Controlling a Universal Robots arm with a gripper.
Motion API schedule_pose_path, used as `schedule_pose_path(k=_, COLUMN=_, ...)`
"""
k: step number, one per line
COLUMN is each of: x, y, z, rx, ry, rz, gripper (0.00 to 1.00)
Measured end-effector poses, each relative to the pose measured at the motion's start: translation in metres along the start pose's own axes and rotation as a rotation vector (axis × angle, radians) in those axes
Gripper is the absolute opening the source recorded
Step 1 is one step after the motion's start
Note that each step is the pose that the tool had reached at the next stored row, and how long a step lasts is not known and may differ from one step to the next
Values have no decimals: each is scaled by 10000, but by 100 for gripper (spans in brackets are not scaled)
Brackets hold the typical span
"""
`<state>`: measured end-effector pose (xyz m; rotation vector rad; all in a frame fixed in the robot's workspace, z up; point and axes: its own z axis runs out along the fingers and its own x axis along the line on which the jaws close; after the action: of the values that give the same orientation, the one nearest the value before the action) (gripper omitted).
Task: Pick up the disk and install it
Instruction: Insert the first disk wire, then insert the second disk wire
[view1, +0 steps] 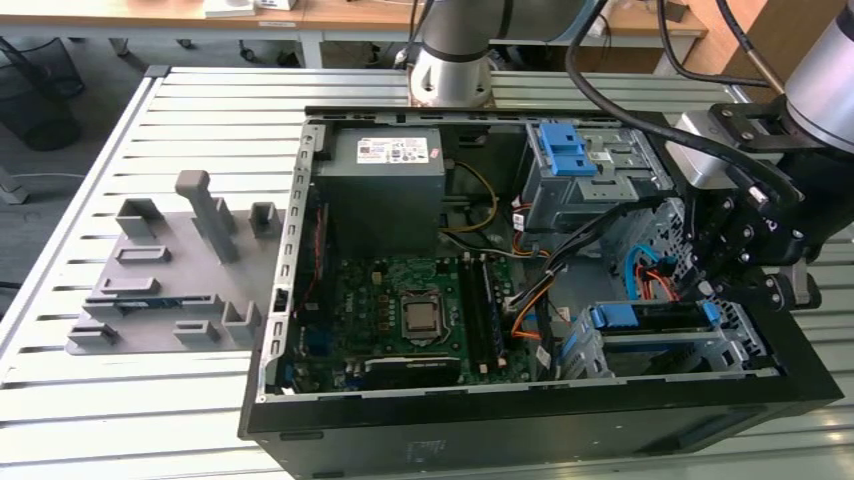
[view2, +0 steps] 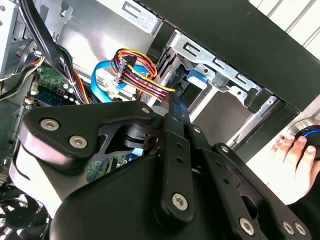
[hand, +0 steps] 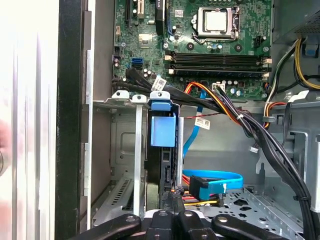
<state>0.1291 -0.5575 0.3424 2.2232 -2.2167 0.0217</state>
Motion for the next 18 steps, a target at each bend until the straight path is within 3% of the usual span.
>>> schedule_pose_path(k=14, x=0, y=1, z=0, rx=-2, ry=-1, rz=-1, gripper=11)
schedule_pose_path(k=18, x=1, y=40, z=-2, rx=-1, ry=1, rz=1, gripper=11)
